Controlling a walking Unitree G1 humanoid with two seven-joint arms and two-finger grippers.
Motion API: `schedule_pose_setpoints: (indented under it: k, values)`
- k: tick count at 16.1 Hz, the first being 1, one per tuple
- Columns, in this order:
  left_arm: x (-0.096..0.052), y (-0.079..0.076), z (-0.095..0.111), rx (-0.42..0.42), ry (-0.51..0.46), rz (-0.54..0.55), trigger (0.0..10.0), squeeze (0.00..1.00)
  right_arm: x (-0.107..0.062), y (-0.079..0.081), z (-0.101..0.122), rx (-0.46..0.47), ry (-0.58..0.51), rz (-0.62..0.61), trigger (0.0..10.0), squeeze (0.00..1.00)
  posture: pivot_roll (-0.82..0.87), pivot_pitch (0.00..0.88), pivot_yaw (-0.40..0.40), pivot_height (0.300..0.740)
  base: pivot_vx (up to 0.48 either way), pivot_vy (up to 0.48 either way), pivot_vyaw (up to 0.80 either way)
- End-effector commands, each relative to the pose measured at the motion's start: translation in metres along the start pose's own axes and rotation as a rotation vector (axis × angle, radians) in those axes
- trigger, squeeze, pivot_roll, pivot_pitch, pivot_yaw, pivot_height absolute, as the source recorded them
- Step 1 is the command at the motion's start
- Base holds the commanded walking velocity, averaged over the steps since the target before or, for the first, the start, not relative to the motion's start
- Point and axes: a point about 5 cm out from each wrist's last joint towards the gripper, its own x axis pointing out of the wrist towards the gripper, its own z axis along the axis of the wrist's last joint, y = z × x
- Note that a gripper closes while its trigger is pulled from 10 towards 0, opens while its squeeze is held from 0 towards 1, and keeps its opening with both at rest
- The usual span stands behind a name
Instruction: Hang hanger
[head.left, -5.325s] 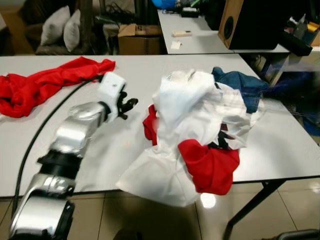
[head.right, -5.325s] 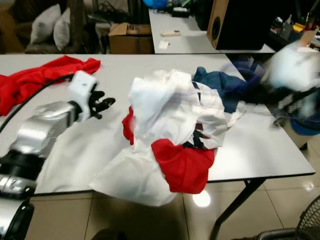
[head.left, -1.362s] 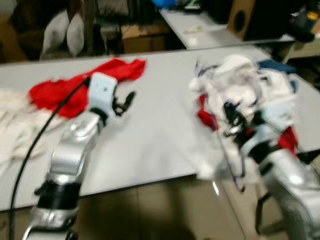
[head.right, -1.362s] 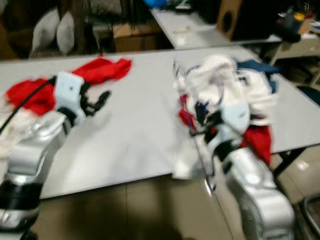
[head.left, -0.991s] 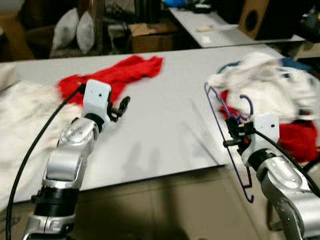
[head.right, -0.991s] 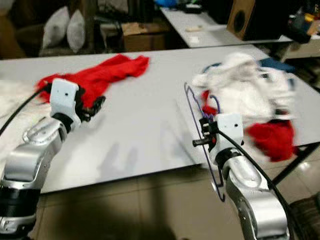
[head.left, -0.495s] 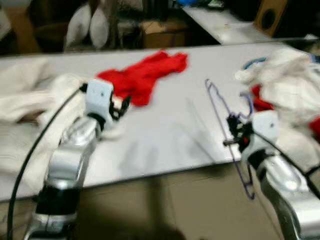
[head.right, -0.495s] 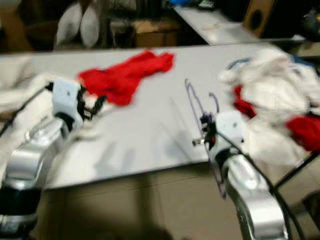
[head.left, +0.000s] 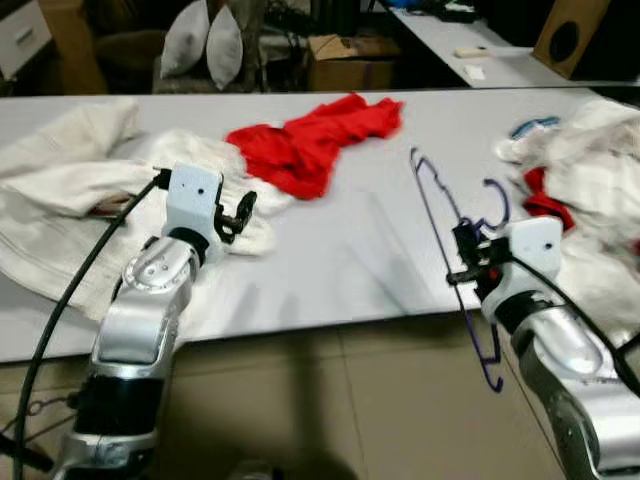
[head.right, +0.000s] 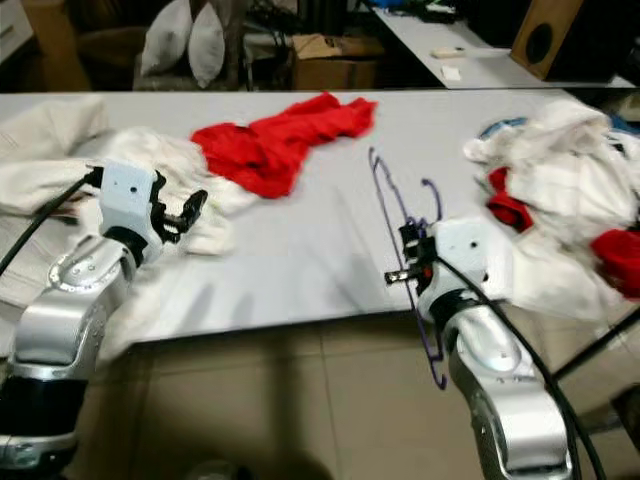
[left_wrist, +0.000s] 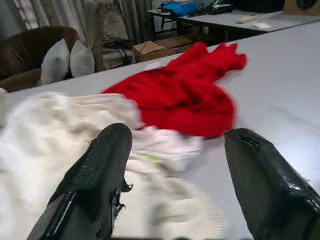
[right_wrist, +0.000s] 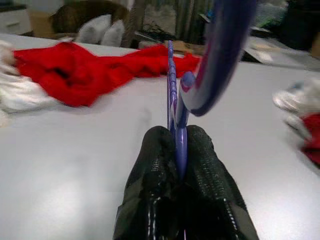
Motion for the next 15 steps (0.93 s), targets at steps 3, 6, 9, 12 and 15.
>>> schedule_pose_setpoints:
  k: [3, 6, 9, 12, 15]
  values:
    - [0.0032, -0.0063, -0.0027, -0.003, -0.005, -0.024, 10.0, 0.0, -0.0003, -0.0057, -0.0012, -0.003, 0.011, -0.028, 10.0, 0.0, 0.05, 0.0, -0.014, 0.74, 0.0, 0.0, 0.0]
    - [0.0058, -0.0055, -0.0042, -0.042, -0.009, -0.007, 10.0, 0.0, 0.0015, -0.0066, -0.0015, 0.004, 0.014, -0.026, 10.0, 0.0, 0.04, 0.0, -0.016, 0.74, 0.0, 0.0, -0.69]
    - [0.0073, -0.0038, -0.0034, -0.046, -0.016, 0.004, 10.0, 0.0, 0.0023, -0.0075, -0.0007, -0.03, 0.003, -0.025, 10.0, 0.0, 0.04, 0.0, -0.02, 0.74, 0.281, 0.0, 0.0]
    - [0.0091, -0.0014, -0.0038, -0.049, -0.018, 0.017, 10.0, 0.0, 0.002, -0.0044, -0.0017, -0.071, 0.004, 0.018, 10.0, 0.0, 0.04, 0.0, -0.021, 0.74, 0.296, 0.0, 0.0]
    - [0.0107, -0.0007, -0.0033, -0.051, -0.023, 0.021, 10.0, 0.0, 0.0019, -0.0066, -0.0009, -0.045, 0.014, 0.016, 10.0, 0.0, 0.03, 0.0, -0.013, 0.74, 0.345, 0.0, -0.53]
